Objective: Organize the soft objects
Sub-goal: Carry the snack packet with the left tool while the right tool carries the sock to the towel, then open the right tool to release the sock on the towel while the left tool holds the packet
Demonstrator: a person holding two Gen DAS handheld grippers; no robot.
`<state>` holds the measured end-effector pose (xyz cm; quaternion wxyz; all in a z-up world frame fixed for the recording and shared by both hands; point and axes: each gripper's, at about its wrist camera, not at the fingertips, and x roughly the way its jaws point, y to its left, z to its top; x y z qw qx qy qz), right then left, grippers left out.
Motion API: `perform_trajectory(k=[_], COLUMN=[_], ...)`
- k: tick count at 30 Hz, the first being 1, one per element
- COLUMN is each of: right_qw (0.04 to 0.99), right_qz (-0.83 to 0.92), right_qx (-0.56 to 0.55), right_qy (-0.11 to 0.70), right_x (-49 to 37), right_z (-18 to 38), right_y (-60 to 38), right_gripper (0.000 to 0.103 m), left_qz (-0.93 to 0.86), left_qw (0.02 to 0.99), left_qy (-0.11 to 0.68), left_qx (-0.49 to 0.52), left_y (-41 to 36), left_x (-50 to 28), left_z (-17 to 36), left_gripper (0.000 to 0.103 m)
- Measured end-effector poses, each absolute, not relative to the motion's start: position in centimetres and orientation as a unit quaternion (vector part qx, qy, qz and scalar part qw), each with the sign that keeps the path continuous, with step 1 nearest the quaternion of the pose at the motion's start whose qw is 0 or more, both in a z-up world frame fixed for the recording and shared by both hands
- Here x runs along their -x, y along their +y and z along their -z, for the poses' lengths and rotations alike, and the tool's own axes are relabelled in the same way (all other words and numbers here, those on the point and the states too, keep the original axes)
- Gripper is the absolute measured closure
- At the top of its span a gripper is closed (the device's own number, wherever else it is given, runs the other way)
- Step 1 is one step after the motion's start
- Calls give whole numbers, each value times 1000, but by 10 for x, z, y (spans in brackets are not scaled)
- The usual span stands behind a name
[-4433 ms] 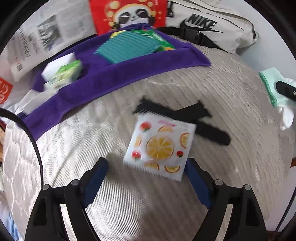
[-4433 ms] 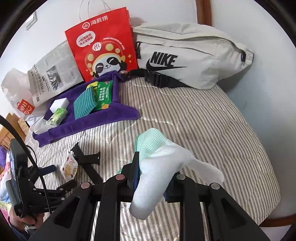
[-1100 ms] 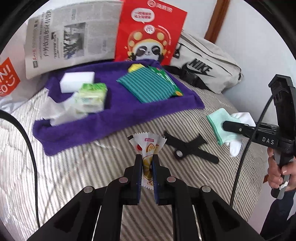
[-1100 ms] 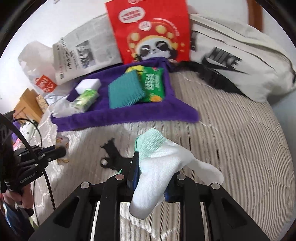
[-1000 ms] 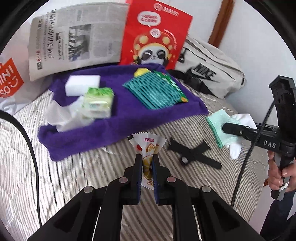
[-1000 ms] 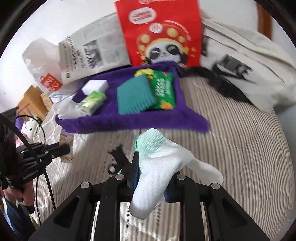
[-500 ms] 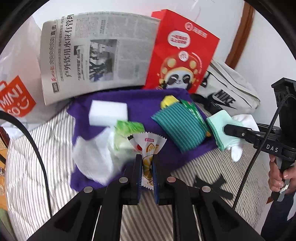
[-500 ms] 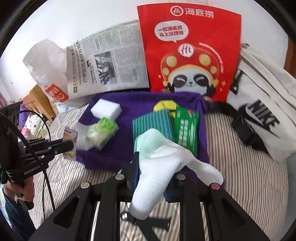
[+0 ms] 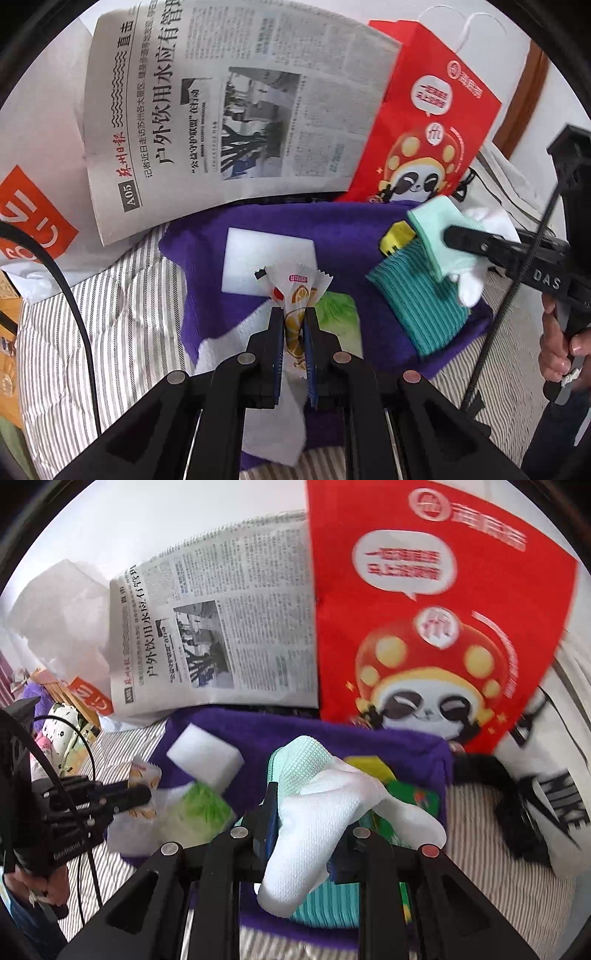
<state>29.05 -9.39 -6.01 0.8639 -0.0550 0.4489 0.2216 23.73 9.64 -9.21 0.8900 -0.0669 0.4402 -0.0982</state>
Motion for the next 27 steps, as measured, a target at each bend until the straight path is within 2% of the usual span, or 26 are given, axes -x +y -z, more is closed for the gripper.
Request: perform_trajectory(k=[20, 23, 25, 27], right_qw=[820, 814, 812, 809], right_qz=[-222, -222, -223, -225], right_qx=[89, 91, 94, 96], right_qy=[521, 529, 531, 535], right_x=[-355, -358, -361, -363], right_z=[135, 137, 137, 139], right_y=[-33, -36, -38, -41], right_gripper=[79, 66, 52, 45], left_qz=[96, 99, 101, 104], left_qw=[882, 882, 880, 880], left_qy=[453, 454, 456, 456], left_qx=[84, 84, 83, 84], left_y=[117, 119, 117, 116], left_x=[-244, -245, -244, -245], left_z=[109, 112, 113, 113], left_gripper=[93, 93, 93, 93])
